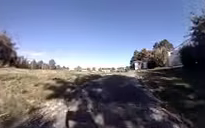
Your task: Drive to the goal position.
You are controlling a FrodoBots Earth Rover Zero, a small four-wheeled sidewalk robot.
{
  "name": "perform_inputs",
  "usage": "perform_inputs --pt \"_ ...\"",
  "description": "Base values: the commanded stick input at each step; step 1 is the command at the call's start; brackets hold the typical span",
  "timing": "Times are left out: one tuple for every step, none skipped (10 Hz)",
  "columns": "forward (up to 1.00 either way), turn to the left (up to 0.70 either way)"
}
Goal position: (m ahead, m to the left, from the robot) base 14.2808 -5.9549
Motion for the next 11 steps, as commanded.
perform_inputs --pt "1.0 0.01" --pt "1.0 0.01" --pt "1.0 0.01" --pt "1.0 0.01" --pt "1.0 0.01" --pt "1.0 0.01" --pt "1.0 0.01" --pt "1.0 0.01" --pt "1.0 -0.02" --pt "1.0 -0.18" --pt "1.0 -0.31"
